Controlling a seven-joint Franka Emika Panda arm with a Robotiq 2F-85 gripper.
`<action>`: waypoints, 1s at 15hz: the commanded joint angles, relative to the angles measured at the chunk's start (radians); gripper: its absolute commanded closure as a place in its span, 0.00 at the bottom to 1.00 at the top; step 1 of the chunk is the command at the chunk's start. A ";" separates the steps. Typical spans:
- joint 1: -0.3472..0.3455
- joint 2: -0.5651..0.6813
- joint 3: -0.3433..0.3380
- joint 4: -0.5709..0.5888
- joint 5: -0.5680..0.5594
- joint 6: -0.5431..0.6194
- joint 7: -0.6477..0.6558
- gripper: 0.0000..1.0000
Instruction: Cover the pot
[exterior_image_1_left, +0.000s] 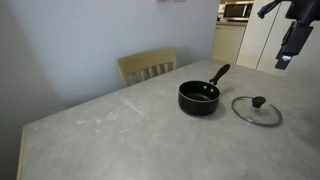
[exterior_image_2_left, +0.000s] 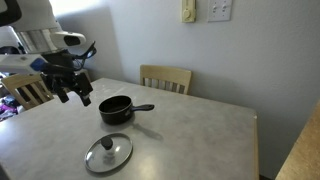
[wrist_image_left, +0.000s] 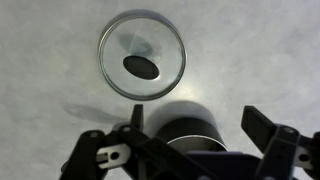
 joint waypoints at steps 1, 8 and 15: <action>0.006 0.003 -0.007 0.003 0.019 -0.013 -0.052 0.00; 0.018 0.055 -0.013 0.046 -0.003 -0.028 -0.245 0.00; 0.012 0.140 0.007 0.142 -0.094 -0.184 -0.440 0.00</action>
